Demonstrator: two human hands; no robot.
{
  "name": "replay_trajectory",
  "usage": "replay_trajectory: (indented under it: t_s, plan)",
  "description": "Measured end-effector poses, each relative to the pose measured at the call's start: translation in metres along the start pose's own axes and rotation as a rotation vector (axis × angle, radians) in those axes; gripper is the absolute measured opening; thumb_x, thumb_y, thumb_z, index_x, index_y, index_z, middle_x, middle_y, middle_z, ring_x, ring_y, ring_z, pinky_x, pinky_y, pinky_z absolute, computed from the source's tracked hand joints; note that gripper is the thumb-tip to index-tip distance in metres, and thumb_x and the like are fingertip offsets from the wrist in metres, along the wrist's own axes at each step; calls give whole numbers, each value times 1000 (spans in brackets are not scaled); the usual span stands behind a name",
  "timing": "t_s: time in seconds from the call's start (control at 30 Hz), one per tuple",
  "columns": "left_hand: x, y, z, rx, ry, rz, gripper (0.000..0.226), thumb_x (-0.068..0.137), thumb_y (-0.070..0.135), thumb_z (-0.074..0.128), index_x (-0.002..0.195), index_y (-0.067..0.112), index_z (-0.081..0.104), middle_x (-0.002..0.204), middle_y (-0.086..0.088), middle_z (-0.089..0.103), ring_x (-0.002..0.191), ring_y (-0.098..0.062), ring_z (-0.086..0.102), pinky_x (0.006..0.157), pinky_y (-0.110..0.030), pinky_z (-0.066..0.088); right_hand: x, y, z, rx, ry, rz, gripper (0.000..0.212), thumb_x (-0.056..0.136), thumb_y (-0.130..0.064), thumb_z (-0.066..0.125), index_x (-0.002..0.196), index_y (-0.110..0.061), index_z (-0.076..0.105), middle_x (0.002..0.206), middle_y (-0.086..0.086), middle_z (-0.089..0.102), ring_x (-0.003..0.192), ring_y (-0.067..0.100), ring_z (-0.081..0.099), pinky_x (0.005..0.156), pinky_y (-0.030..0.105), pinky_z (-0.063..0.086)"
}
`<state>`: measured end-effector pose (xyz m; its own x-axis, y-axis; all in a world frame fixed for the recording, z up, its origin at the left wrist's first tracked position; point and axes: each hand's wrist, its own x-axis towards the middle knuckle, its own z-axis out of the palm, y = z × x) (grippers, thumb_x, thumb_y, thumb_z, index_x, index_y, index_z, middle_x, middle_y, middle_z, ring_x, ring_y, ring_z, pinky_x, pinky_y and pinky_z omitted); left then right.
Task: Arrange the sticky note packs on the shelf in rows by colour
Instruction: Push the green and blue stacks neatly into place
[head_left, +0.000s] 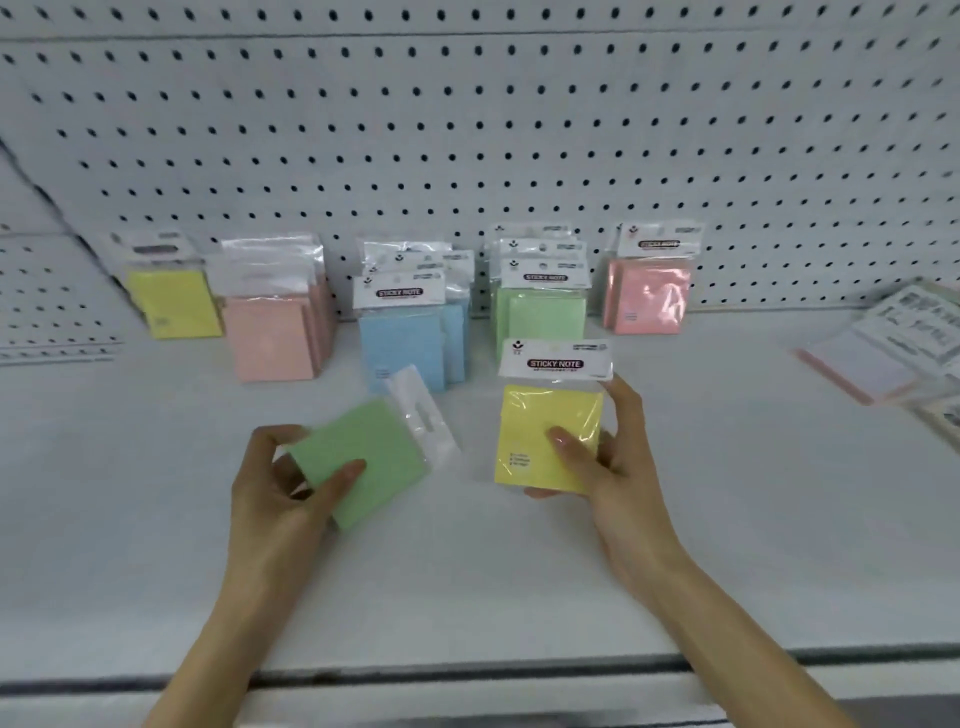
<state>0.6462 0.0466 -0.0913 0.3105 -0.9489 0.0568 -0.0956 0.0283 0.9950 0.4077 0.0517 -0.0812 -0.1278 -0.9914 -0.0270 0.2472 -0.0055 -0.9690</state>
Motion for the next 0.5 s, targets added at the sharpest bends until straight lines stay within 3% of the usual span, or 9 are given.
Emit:
replay_trajectory:
  t_s: [0.13, 0.27, 0.37, 0.5]
  plan:
    - [12, -3, -44, 74, 40, 51, 37, 74, -3, 74, 96, 15, 50, 85, -4, 60, 63, 3, 59, 52, -12, 48, 8, 12, 43, -32, -113, -22, 56, 91, 4, 52, 131, -30, 35, 106, 6, 67, 89, 23, 68, 57, 37, 56]
    - [19, -7, -93, 55, 104, 77, 42, 77, -5, 72, 100, 27, 56, 92, 1, 63, 71, 1, 63, 55, -14, 51, 16, 28, 86, -69, -165, -44, 44, 91, 3, 54, 117, -29, 39, 96, 5, 65, 80, 14, 66, 59, 37, 58]
    - [26, -14, -133, -14, 260, 69, 39, 80, -2, 69, 93, 32, 55, 95, 0, 62, 75, -5, 62, 56, -15, 52, 26, 42, 122, -168, -151, -97, 41, 89, 2, 58, 104, -33, 41, 86, 3, 65, 73, 12, 62, 64, 27, 52]
    - [38, -21, -173, -139, 463, 26, 35, 84, -1, 66, 88, 31, 51, 87, 0, 59, 69, -8, 60, 56, -14, 53, 40, 49, 179, -291, -201, -183, 44, 80, 3, 67, 103, -26, 42, 92, -18, 61, 76, -5, 60, 68, 15, 48]
